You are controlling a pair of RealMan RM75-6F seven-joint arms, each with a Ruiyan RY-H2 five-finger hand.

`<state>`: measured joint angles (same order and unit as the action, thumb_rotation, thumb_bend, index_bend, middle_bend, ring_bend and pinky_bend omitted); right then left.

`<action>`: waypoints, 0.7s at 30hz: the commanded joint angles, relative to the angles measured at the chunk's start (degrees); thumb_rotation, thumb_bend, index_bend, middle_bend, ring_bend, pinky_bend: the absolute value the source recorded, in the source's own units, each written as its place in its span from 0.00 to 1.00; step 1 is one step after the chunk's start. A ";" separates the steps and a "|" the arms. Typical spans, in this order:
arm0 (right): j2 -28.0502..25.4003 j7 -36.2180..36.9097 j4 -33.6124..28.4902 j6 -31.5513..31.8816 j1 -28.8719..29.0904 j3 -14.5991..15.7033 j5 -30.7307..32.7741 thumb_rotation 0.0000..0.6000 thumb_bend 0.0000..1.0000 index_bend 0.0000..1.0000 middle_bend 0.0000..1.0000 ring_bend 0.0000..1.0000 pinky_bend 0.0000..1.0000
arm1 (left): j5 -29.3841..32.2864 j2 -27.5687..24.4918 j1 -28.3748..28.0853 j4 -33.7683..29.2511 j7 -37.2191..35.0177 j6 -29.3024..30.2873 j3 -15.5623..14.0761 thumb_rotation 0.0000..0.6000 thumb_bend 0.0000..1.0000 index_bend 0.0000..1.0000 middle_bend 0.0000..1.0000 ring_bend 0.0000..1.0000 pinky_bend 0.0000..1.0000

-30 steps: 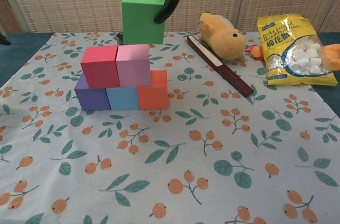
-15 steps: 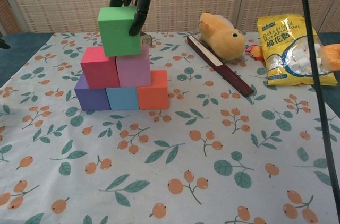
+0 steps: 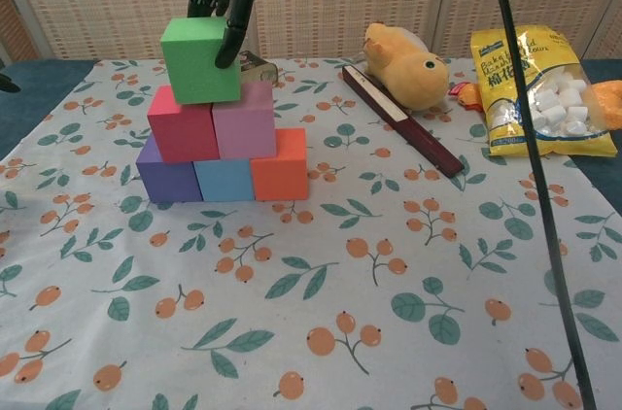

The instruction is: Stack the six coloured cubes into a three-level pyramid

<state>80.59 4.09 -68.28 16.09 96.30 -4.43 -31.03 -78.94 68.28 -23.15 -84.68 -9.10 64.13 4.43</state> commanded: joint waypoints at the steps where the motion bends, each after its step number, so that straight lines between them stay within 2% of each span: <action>1: 0.50 0.05 0.39 0.42 0.87 1.00 0.92 0.98 0.15 0.42 0.13 0.00 0.01 | -0.03 0.04 0.09 0.10 -0.11 0.07 -0.04 1.00 0.44 0.13 0.00 0.00 0.00; 21: 1.52 -0.93 0.29 2.09 3.22 4.70 4.41 0.98 0.15 0.41 0.13 0.00 0.01 | -0.31 0.57 0.03 1.41 -1.50 -0.44 -0.17 1.00 0.44 0.13 0.00 0.00 0.00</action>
<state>82.11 3.21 -67.95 18.13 99.46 0.22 -26.68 -79.25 68.84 -23.12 -83.27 -10.61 63.67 4.25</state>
